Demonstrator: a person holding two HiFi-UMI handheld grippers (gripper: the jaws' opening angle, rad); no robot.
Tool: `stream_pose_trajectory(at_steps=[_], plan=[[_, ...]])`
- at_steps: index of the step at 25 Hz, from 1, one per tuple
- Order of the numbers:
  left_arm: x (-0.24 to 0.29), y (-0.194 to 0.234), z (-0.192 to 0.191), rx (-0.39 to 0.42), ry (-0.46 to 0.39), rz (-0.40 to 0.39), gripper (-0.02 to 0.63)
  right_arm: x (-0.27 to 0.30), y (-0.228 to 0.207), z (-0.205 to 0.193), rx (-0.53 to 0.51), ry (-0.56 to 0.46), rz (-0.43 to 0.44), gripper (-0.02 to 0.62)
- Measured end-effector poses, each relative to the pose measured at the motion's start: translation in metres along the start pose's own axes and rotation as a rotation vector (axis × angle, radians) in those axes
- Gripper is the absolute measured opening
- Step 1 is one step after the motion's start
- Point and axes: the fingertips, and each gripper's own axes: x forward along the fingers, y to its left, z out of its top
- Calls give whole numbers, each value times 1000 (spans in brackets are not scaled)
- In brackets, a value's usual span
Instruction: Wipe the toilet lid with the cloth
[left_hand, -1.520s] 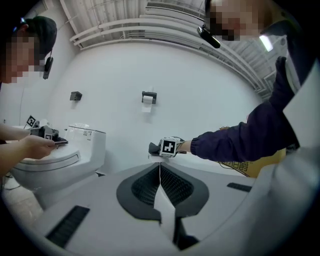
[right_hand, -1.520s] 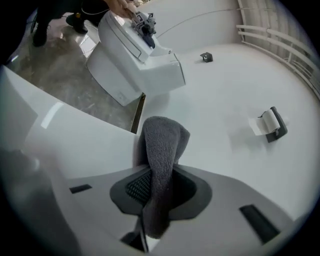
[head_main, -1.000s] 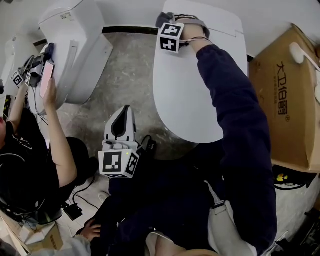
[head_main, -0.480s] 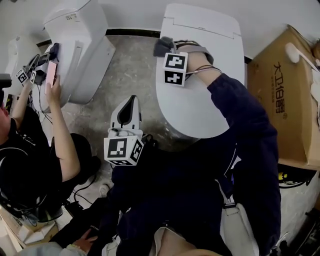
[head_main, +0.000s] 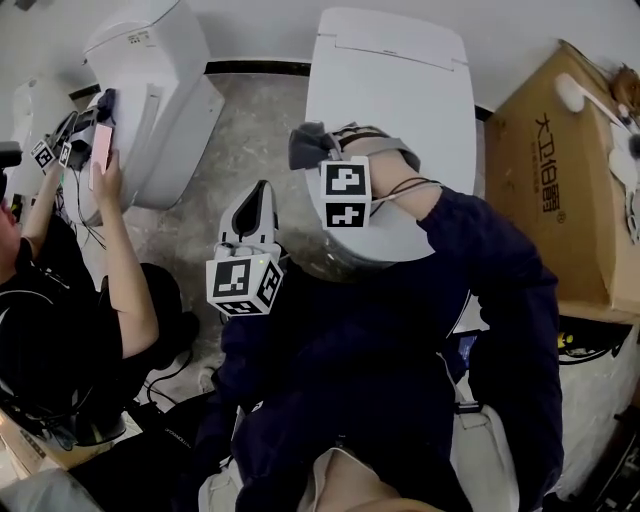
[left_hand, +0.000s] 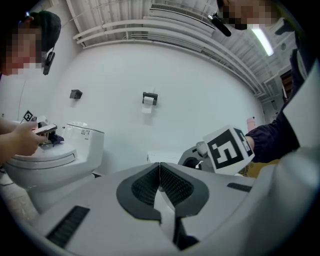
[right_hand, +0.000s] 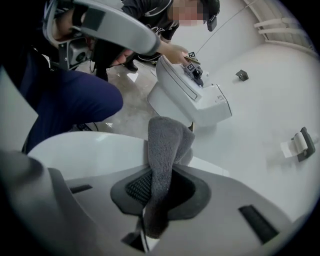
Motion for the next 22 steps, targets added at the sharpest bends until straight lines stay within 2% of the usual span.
stream_pose_trajectory(at_steps=[7,10,14,22], plan=[[5,2,6,6,-18,6,15,-32,48,17,-29,-34,74,72],[7,3,10,14,-26,12,15,-40,58,20,39,-78,111,74],[11,2,15,26,-31,9,15,-50,47,20,330,-227,105,74],[23,-4,29,55,-62,-5,15,-110,-14,10,899,-651,-155,75]])
